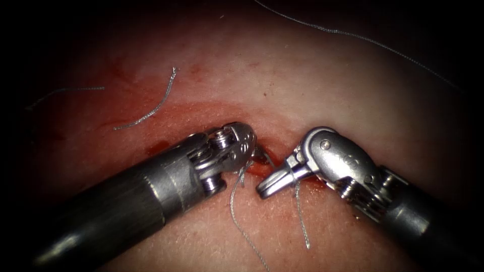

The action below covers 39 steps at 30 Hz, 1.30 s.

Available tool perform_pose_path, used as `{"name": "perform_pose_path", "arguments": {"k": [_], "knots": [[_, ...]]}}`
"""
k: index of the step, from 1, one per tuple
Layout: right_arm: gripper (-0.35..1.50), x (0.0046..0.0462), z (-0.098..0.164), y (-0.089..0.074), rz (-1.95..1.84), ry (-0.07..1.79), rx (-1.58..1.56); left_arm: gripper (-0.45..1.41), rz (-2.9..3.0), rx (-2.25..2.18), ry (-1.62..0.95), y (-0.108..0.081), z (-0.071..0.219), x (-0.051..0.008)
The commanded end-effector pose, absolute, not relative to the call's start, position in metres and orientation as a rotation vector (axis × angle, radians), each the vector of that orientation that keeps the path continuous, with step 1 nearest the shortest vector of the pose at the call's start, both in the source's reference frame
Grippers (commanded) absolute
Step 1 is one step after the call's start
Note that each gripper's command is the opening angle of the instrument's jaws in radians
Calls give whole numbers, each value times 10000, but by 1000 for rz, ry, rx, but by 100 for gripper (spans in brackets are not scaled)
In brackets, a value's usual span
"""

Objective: Wound Closure

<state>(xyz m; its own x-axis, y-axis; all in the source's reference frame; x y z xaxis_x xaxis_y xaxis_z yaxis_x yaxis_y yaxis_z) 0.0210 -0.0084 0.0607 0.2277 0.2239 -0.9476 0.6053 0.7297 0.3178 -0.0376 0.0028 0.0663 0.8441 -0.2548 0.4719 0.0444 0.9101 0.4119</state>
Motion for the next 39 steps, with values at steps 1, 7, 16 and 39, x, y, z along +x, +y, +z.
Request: {"name": "perform_pose_path", "arguments": {"k": [1,7,16,39], "knots": [[-35,213,601,-71,-321,1326,757,-45,-164,395,-554,38,655,-381],[-35,211,602,-68,-450,1178,797,-45,-176,396,-558,35,640,-384],[-35,215,593,-73,-586,1027,789,-45,-199,376,-544,38,639,-396],[-35,197,576,-71,-885,737,707,-45,-213,371,-538,38,639,-400]]}}
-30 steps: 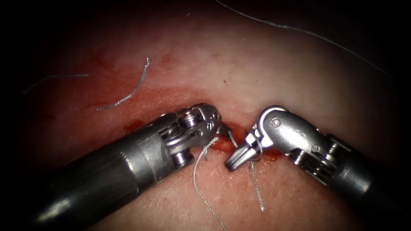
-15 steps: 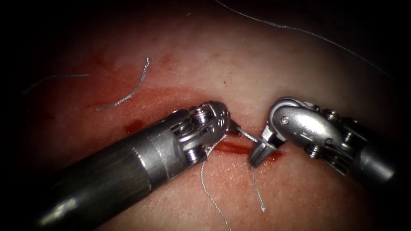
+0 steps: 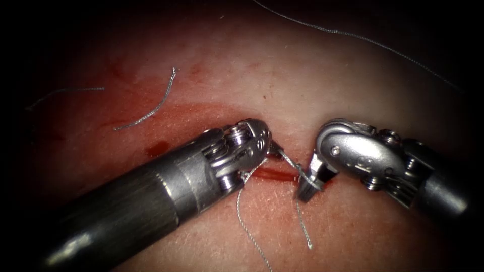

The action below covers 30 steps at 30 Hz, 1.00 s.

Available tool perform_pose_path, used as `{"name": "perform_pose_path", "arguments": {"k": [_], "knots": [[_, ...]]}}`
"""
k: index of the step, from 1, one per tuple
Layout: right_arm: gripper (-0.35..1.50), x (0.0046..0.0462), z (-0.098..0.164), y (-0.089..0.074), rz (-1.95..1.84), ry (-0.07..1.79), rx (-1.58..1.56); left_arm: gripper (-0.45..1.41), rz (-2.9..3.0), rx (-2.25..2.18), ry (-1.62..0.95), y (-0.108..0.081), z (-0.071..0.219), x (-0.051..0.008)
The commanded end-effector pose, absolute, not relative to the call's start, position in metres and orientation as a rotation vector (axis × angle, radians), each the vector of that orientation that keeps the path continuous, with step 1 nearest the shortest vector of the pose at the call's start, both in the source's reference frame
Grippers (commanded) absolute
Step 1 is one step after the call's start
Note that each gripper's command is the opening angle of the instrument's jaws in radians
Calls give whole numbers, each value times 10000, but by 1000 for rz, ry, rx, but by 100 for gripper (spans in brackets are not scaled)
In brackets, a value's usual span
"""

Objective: Wound Closure

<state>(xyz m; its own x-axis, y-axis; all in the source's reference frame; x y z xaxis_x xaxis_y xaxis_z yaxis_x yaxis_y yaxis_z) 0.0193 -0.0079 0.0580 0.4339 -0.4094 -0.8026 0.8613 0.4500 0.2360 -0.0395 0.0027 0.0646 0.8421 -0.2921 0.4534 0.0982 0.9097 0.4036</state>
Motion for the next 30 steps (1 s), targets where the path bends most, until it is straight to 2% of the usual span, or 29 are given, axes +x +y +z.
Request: {"name": "perform_pose_path", "arguments": {"k": [1,4,5,6,11,15,28,30], "knots": [[-25,198,577,-76,-891,733,708,-45,-212,371,-538,38,639,-400],[-15,199,576,-80,-899,721,709,-45,-213,368,-537,38,639,-400],[14,199,576,-81,-917,704,705,-45,-213,367,-537,37,640,-400],[24,199,576,-81,-919,696,704,-45,-212,367,-537,37,640,-400],[32,203,577,-85,-937,679,703,-45,-213,367,-536,34,639,-401],[46,206,578,-95,-948,673,707,-45,-213,367,-537,34,639,-401],[34,200,594,-120,-1029,674,710,-45,-210,362,-536,28,643,-401],[22,200,597,-121,-1032,670,711,-45,-210,362,-536,28,643,-401]]}}
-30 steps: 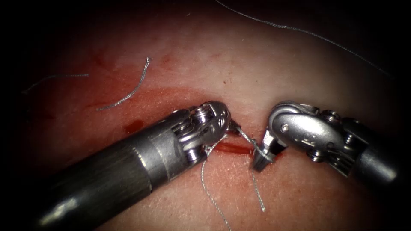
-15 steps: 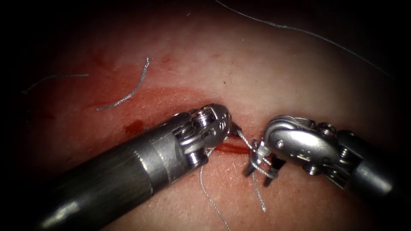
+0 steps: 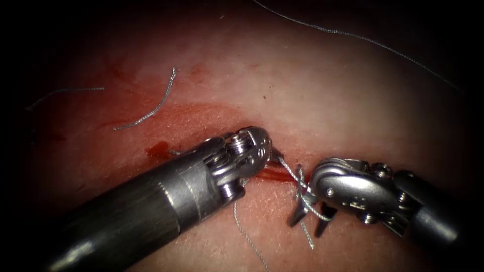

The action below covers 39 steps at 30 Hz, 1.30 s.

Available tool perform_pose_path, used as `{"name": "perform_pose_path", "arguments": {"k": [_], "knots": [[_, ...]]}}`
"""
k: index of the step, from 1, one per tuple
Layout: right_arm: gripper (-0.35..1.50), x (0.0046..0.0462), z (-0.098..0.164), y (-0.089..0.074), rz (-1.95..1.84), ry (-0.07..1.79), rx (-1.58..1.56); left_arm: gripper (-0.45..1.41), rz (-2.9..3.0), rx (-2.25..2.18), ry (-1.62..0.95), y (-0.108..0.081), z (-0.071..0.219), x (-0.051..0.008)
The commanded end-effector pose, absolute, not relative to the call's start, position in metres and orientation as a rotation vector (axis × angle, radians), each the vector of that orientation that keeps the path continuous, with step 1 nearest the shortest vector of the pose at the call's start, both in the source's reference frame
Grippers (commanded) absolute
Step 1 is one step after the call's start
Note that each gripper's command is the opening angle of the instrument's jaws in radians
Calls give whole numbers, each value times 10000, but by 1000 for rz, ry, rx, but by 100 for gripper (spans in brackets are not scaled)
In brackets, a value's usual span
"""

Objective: Wound Closure

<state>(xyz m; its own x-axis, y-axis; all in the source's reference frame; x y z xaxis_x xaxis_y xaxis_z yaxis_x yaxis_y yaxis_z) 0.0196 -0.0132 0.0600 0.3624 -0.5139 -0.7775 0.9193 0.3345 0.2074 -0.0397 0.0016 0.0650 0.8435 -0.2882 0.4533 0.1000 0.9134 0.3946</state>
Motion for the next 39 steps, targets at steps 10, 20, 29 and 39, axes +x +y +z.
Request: {"name": "perform_pose_path", "arguments": {"k": [10,20,29,39], "knots": [[-35,198,614,-125,-1053,647,716,-45,-209,362,-536,26,643,-400],[-35,189,571,-58,-1007,652,655,-45,-174,396,-433,-4,648,-391],[-35,171,579,-27,-933,666,543,-45,-99,452,-343,-40,658,-384],[-35,160,624,8,-556,691,275,-45,-10,542,-309,-91,613,-404]]}}
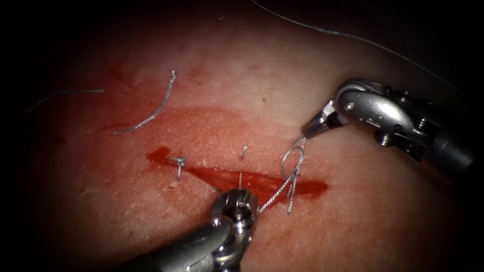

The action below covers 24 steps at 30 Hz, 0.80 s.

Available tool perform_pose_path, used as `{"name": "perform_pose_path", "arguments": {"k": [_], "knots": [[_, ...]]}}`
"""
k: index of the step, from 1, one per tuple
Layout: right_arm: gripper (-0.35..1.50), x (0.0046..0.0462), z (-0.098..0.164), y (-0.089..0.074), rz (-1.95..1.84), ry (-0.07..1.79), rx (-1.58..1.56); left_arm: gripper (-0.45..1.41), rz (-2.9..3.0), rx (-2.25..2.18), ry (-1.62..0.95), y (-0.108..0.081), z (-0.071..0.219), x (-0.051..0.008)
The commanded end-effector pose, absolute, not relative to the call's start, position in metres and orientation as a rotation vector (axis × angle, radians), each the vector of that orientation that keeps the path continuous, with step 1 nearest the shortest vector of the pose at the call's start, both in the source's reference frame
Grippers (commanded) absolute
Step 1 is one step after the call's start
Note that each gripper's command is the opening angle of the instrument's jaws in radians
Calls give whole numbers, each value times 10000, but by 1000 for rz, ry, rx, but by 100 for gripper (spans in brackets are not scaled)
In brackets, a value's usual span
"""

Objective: Wound Closure

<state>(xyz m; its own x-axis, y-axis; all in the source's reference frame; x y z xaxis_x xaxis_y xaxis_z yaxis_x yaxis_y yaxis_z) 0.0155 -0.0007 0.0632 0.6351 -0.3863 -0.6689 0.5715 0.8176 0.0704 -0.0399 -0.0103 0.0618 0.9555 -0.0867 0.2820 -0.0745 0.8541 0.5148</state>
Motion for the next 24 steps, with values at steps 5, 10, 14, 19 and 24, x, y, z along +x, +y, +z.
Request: {"name": "perform_pose_path", "arguments": {"k": [5,10,14,19,24], "knots": [[-35,154,621,13,-527,689,248,-45,-15,509,-299,-75,600,-408],[-35,149,613,9,-519,702,257,-45,-73,317,-351,-12,585,-412],[-35,145,607,3,-509,702,260,-45,-136,242,-341,18,562,-400],[-35,138,611,7,-499,700,269,-45,-109,387,-357,-42,572,-405],[-35,132,616,18,-475,700,249,-45,-69,505,-290,-88,586,-406]]}}
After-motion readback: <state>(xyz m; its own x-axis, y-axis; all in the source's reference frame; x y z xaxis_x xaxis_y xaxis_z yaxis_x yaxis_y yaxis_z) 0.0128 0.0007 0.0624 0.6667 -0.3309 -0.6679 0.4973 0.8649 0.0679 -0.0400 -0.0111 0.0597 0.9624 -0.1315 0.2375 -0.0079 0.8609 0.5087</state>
